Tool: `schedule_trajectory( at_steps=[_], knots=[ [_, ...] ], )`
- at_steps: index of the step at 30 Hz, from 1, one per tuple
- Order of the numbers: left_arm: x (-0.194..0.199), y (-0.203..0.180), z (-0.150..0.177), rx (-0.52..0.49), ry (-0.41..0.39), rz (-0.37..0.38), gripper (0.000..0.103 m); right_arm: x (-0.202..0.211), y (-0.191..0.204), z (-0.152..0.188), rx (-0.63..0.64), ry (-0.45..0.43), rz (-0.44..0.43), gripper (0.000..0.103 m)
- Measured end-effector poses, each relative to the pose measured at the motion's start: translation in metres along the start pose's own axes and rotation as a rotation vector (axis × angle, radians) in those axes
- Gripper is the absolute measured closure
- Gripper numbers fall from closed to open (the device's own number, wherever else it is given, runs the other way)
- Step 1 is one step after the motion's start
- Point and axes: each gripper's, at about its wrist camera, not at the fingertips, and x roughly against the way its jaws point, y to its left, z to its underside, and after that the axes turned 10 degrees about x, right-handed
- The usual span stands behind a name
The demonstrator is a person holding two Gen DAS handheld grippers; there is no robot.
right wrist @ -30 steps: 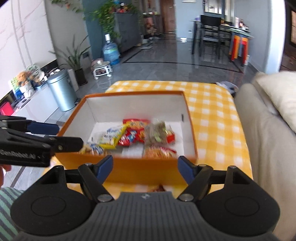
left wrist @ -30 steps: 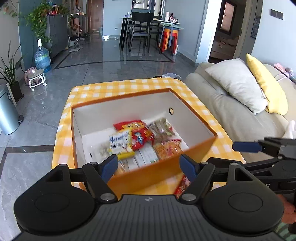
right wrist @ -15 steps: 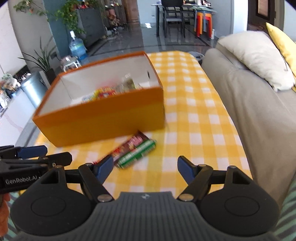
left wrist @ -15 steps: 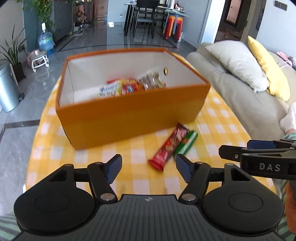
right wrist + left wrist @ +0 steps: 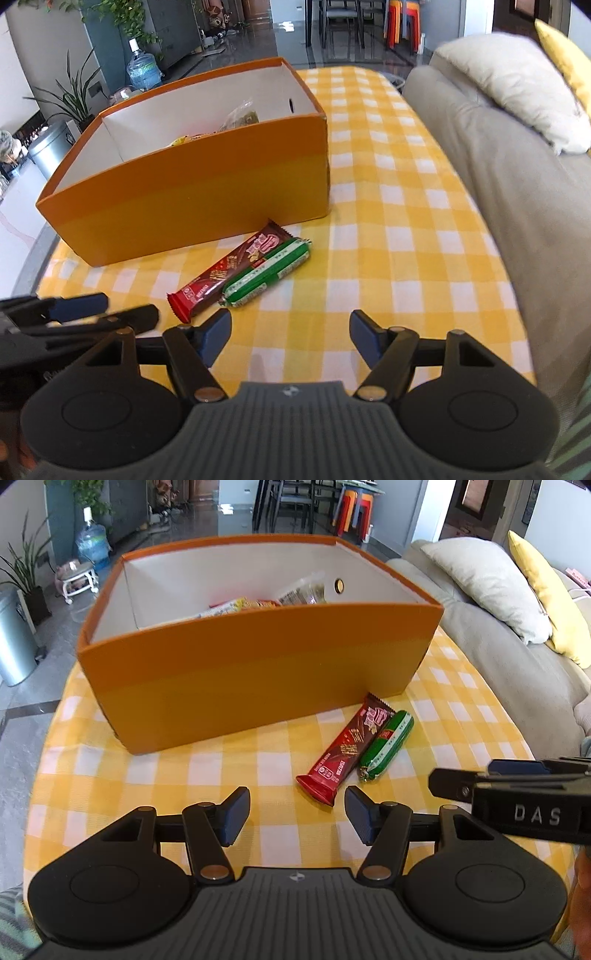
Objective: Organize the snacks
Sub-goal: 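Withdraw both tools from the box toward the chocolate bar and sausage, then grasp the red chocolate bar with the left tool while the right tool grasps the green sausage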
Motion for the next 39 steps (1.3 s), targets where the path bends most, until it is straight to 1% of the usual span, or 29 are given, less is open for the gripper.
schedule_trajectory(
  at_steps=[2,6,9,16,18,22,23,24,27,30,33,36,39],
  knots=[
    [-0.004,-0.001,-0.002,-0.007,0.009,0.015,0.033,-0.007,-0.002,-0.004,-0.018,0.013,-0.018,0.041],
    [-0.013,-0.008,-0.008,-0.052,0.017,-0.001,0.034,-0.020,-0.003,-0.016,-0.043,0.026,-0.027,0.045],
    [-0.022,-0.010,-0.011,-0.056,0.028,-0.005,0.034,-0.029,-0.003,-0.024,-0.060,0.029,-0.043,0.048],
    [-0.032,-0.007,-0.013,-0.056,0.040,-0.027,0.034,-0.052,-0.003,-0.036,-0.109,0.048,-0.047,0.050],
    [-0.034,-0.006,-0.013,-0.057,0.048,-0.026,0.034,-0.058,-0.003,-0.039,-0.117,0.054,-0.046,0.056],
    [-0.034,-0.006,-0.014,-0.066,0.055,-0.024,0.034,-0.069,-0.003,-0.041,-0.122,0.068,-0.059,0.061],
    [-0.034,-0.006,-0.014,-0.069,0.056,-0.023,0.034,-0.071,-0.003,-0.040,-0.119,0.074,-0.059,0.065],
    [-0.035,-0.007,-0.014,-0.072,0.057,-0.020,0.034,-0.072,-0.003,-0.039,-0.116,0.078,-0.063,0.067],
    [-0.036,-0.007,-0.015,-0.078,0.065,-0.009,0.034,-0.070,-0.003,-0.037,-0.103,0.072,-0.075,0.074],
    [-0.038,-0.008,-0.017,-0.085,0.073,0.000,0.035,-0.065,-0.003,-0.035,-0.070,0.079,-0.067,0.076],
    [-0.038,-0.012,-0.017,-0.119,0.074,0.011,0.037,-0.059,-0.008,-0.030,-0.062,0.092,-0.062,0.078],
    [-0.041,-0.017,-0.016,-0.148,0.086,0.019,0.039,-0.057,-0.020,-0.023,-0.099,0.116,-0.049,0.080],
    [-0.045,-0.023,-0.017,-0.174,0.092,0.005,0.040,-0.056,-0.034,-0.020,-0.171,0.120,-0.088,0.080]
  ],
)
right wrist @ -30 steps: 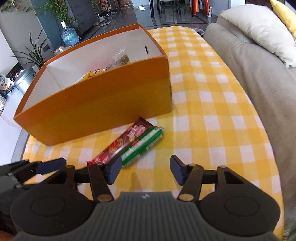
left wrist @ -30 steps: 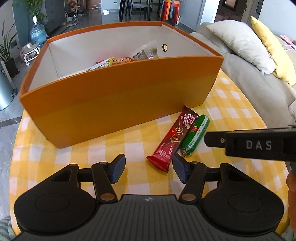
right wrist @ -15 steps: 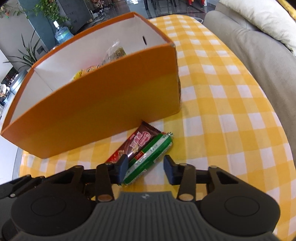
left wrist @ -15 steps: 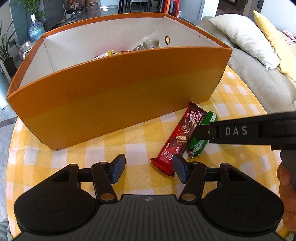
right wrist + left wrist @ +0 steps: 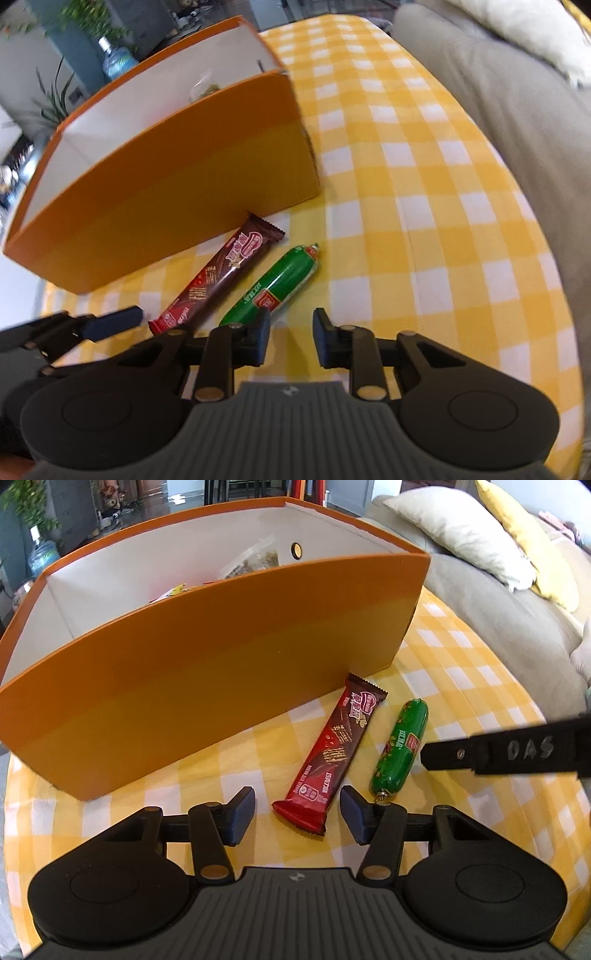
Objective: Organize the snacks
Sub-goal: 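Grasp the red chocolate bar with the left tool while the right tool grasps the green sausage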
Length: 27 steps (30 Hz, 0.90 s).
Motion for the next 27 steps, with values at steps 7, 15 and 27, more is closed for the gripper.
schedule_trajectory(
  at_steps=[7,15,27],
  knots=[
    [-0.013,-0.013,-0.007,-0.074,-0.001,-0.010,0.048,-0.007,-0.002,-0.012,-0.119,-0.011,-0.088,0.079],
    [-0.019,-0.019,-0.013,-0.076,-0.012,0.024,0.054,-0.025,0.005,-0.021,-0.132,0.007,-0.076,0.075],
    [-0.002,-0.005,-0.004,0.067,0.087,-0.007,0.075,-0.015,0.010,-0.008,-0.011,0.031,-0.050,0.079]
  ],
)
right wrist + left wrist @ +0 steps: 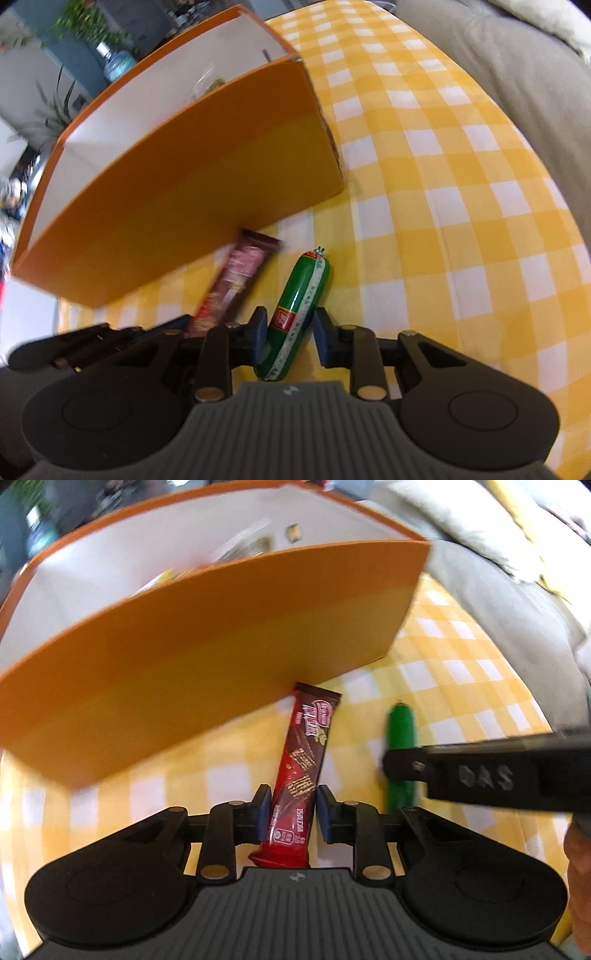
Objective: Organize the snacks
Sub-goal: 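Grasp the red chocolate bar with the left tool while the right tool grasps the green sausage, then carry the chocolate bar and sausage over the orange box with both tools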
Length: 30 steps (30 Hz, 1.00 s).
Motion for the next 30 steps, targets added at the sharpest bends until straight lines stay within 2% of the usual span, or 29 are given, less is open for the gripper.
schedule_trajectory(
  at_steps=[6,12,15,17,19,22,27,30],
  knots=[
    [0.013,0.022,0.013,0.149,0.071,-0.058,0.076,0.010,0.016,0.016,0.177,0.035,0.022,0.079],
    [0.021,0.032,0.024,0.175,0.078,-0.067,0.075,0.019,0.031,0.037,0.366,0.036,0.080,0.079],
    [0.021,0.034,0.025,0.174,0.063,-0.057,0.074,0.022,0.029,0.043,0.379,0.029,0.080,0.079],
    [0.020,0.033,0.025,0.157,0.045,-0.037,0.067,0.023,0.027,0.046,0.384,0.013,0.079,0.079],
    [0.020,0.033,0.025,0.132,0.020,-0.019,0.055,0.024,0.027,0.049,0.382,-0.011,0.083,0.079],
    [0.018,0.029,0.023,0.085,-0.023,-0.014,0.049,0.027,0.029,0.054,0.375,-0.051,0.095,0.064],
    [0.009,0.020,0.020,0.019,-0.039,-0.047,0.050,0.024,0.029,0.061,0.335,-0.071,0.106,0.061],
    [0.009,0.016,0.023,0.000,-0.045,-0.057,0.058,0.021,0.032,0.063,0.328,-0.075,0.093,0.061]
  ],
)
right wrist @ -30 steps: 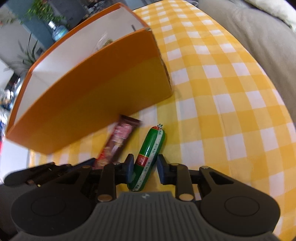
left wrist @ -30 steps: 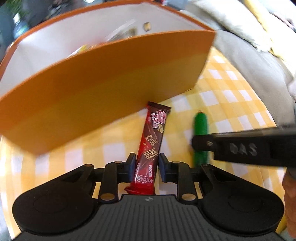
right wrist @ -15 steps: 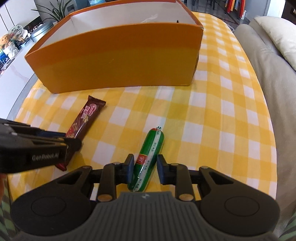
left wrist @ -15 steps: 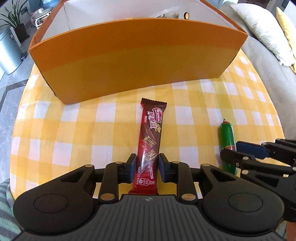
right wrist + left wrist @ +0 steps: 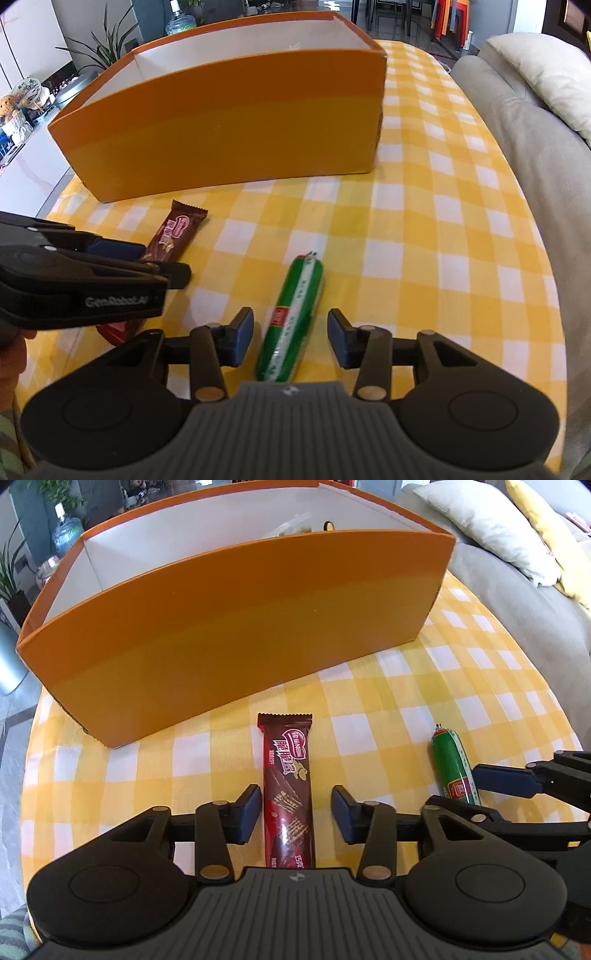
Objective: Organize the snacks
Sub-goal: 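Carry the chocolate bar and sausage over the orange box with both tools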
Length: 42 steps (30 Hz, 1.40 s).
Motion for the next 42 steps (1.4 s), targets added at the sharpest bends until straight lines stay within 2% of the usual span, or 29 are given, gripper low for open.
schedule_trajectory(
  at_steps=[2,4,5,6,11,16,23,33,38,42],
  knots=[
    [0.000,-0.001,0.001,-0.010,-0.005,-0.002,0.062,-0.003,0.004,0.000,0.011,0.005,0.000,0.063],
    [0.001,0.000,0.002,-0.008,-0.007,-0.001,0.075,-0.005,0.007,-0.001,0.024,0.007,0.007,0.067],
    [0.001,0.001,0.001,-0.005,-0.007,-0.001,0.077,-0.006,0.009,-0.001,0.035,0.010,0.013,0.072],
    [0.001,0.001,0.001,0.000,-0.005,0.001,0.077,-0.006,0.010,-0.001,0.046,0.011,0.022,0.080],
    [0.003,0.004,0.002,0.023,-0.024,0.013,0.078,-0.006,0.007,-0.003,0.054,0.018,0.020,0.081],
    [0.022,0.008,0.000,0.053,-0.059,0.037,0.078,-0.001,0.005,-0.004,0.042,0.019,0.001,0.082],
    [0.068,0.014,-0.014,0.103,-0.136,0.089,0.078,0.027,0.004,-0.019,0.051,-0.057,-0.007,0.083],
    [0.113,0.027,-0.076,0.101,-0.262,0.096,0.078,0.073,0.000,-0.077,0.093,-0.220,-0.017,0.083],
    [0.117,0.035,-0.115,0.083,-0.294,0.060,0.078,0.082,0.002,-0.117,0.146,-0.278,-0.015,0.083],
    [0.108,0.040,-0.145,0.063,-0.288,0.037,0.078,0.075,0.002,-0.150,0.186,-0.299,-0.014,0.083]
  ],
)
